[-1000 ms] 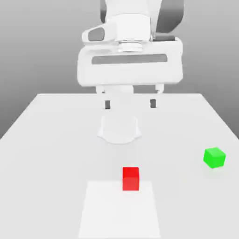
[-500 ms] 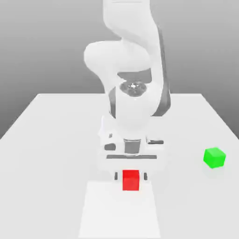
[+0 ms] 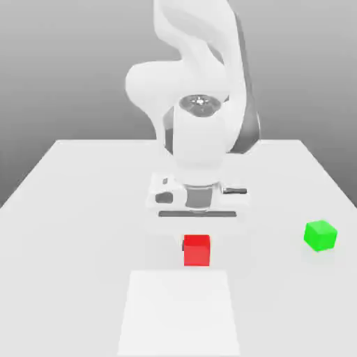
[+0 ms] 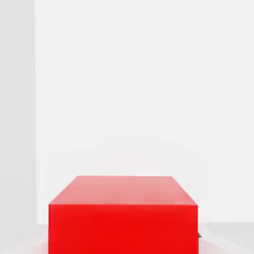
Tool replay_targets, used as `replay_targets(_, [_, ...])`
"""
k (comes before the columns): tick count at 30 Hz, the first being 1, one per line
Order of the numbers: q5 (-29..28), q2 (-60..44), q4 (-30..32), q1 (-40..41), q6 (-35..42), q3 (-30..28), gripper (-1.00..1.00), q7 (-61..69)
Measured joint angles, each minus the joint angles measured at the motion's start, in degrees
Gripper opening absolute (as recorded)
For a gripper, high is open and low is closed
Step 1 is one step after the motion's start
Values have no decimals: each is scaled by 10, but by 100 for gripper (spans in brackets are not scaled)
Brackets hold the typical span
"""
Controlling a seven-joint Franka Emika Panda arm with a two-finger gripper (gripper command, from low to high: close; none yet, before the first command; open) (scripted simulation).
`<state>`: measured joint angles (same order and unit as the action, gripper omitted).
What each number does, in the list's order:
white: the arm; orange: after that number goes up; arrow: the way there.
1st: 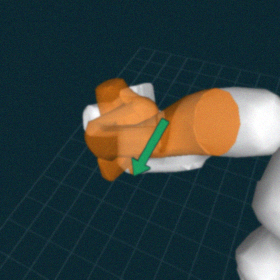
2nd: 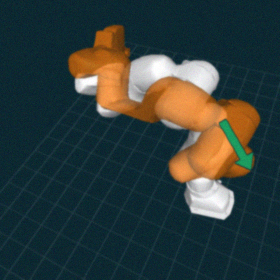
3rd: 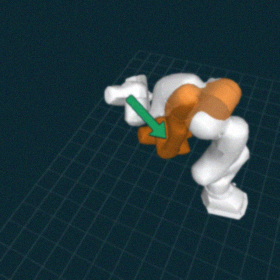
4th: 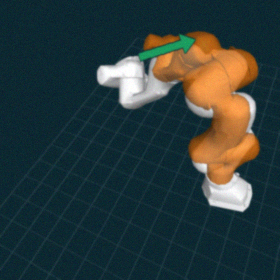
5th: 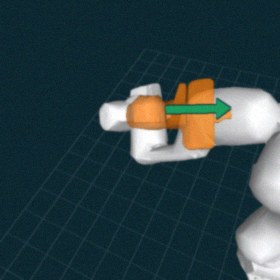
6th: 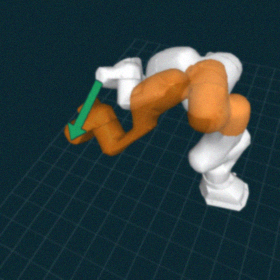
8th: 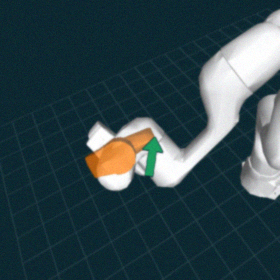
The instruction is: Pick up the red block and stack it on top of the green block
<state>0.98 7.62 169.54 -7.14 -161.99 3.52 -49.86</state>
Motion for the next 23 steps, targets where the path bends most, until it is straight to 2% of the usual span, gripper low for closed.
replay_targets(13, [47, -9, -103, -275, 90, 202, -100, 166])
replay_targets(16, [5, -59, -111, -283, 52, 214, -100, 144])
replay_targets(19, [-74, -123, -115, -293, -3, 191, -100, 89])
replay_targets(20, [-98, -140, -116, -299, -18, 179, 100, 72])
replay_targets(23, [-98, -140, -116, -299, -18, 179, 100, 72])
